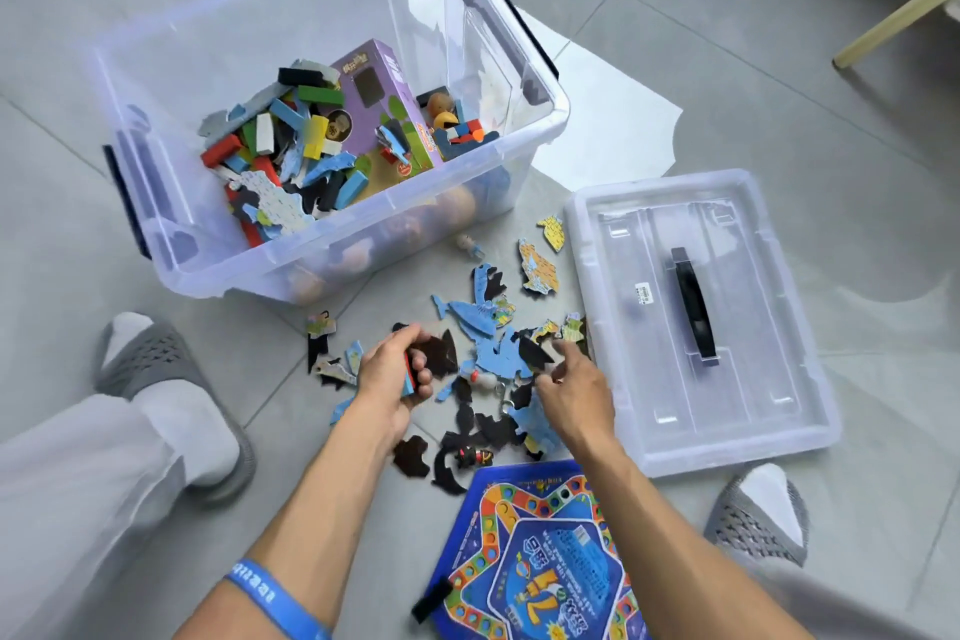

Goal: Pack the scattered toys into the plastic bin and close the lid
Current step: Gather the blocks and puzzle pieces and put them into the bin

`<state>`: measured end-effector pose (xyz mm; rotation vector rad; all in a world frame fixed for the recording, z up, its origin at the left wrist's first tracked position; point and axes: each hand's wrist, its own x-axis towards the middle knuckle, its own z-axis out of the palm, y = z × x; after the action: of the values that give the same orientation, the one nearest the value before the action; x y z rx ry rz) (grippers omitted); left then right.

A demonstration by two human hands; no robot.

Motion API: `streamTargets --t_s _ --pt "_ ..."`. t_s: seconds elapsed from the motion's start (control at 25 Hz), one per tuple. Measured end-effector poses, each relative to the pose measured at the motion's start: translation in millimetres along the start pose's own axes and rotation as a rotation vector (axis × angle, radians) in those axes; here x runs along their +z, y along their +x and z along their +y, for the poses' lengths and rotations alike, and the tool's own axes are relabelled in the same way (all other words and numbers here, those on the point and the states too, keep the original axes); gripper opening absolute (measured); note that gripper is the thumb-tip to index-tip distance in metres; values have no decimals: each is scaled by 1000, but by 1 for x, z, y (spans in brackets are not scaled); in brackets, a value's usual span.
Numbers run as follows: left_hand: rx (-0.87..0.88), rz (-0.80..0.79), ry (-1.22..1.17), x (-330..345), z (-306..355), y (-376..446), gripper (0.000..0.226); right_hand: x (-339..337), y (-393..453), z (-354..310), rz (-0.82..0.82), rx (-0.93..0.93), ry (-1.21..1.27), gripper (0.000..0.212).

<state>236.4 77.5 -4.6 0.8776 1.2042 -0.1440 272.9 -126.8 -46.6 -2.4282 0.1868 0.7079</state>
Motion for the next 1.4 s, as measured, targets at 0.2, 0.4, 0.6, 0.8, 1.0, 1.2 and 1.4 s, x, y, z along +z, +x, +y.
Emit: streamTargets --t_s 0.2,0.4,0.6,0.8,1.0,1.2,1.4 --pt "47 145 200 -57 -18 -42 8 -7 -36 19 -3 105 -28 36" --pt "-95 197 483 -108 -95 -69 6 5 -68 33 35 78 -255 50" --pt "-76 133 571 -95 -94 -49 5 16 -54 31 32 139 -293 51" --pt "-47 57 542 -74 -79 -33 6 26 -24 13 -114 187 -15 36" --pt "-82 127 464 -80 -85 -32 7 3 -11 6 -157 309 533 27" --pt "-185 143 175 -86 -79 -49 8 -21 -37 -12 -381 435 1007 11" --pt "-229 30 -227 -79 -30 -78 9 -35 -81 -70 -501 390 1208 23"
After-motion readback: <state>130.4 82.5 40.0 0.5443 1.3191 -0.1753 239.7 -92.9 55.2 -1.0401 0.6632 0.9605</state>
